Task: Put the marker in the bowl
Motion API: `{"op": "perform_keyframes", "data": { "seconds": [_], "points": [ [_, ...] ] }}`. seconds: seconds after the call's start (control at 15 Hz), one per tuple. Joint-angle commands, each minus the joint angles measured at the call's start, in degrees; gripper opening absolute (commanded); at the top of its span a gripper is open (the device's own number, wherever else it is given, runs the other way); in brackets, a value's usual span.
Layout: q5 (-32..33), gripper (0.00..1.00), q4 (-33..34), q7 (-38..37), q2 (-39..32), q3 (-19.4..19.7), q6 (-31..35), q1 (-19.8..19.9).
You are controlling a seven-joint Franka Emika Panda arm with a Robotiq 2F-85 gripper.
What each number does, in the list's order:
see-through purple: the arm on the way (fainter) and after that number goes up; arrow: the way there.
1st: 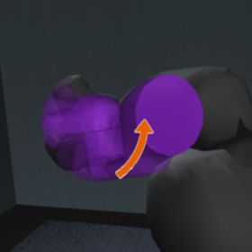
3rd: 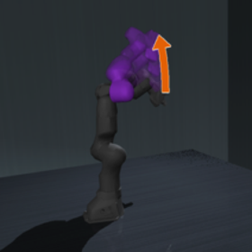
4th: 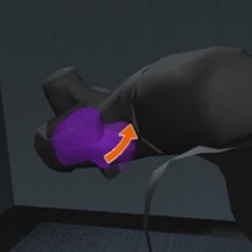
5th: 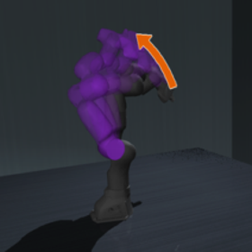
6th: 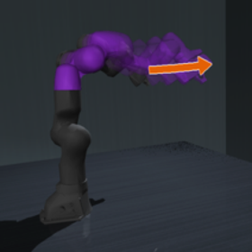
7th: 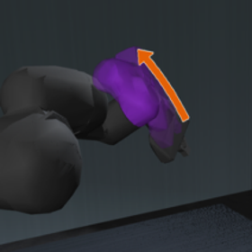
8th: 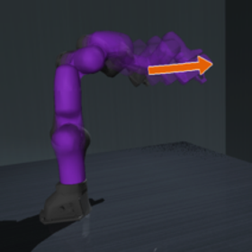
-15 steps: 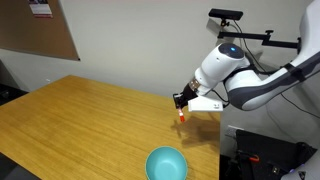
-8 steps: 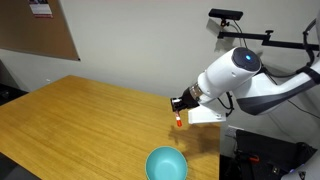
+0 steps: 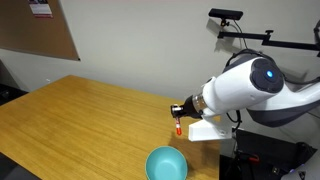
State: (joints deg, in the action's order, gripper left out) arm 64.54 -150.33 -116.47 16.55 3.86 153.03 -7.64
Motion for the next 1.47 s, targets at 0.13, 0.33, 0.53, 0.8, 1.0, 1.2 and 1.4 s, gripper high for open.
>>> {"op": "perform_keyframes", "data": {
  "seconds": [0.13,0.33,0.53,0.8,1.0,1.2,1.4],
  "points": [
    [-0.80,0.05,0.01,-8.09,1.27,-5.43,-7.68,-1.20],
    [-3.14,0.05,0.89,-9.36,0.54,-10.01,-10.93,0.56],
    [-4.51,0.05,2.10,-11.27,-0.20,-13.00,-15.29,0.37],
    [-4.28,0.05,4.05,-15.71,-2.05,-16.10,-21.21,-0.20],
    [-3.65,0.05,5.54,-18.39,-4.25,-17.44,-24.05,-0.64],
    [-3.48,0.05,7.19,-19.18,-7.10,-17.79,-25.06,-0.99],
    [-3.43,0.05,8.86,-18.59,-10.07,-17.53,-24.93,-1.16]
  ]
}}
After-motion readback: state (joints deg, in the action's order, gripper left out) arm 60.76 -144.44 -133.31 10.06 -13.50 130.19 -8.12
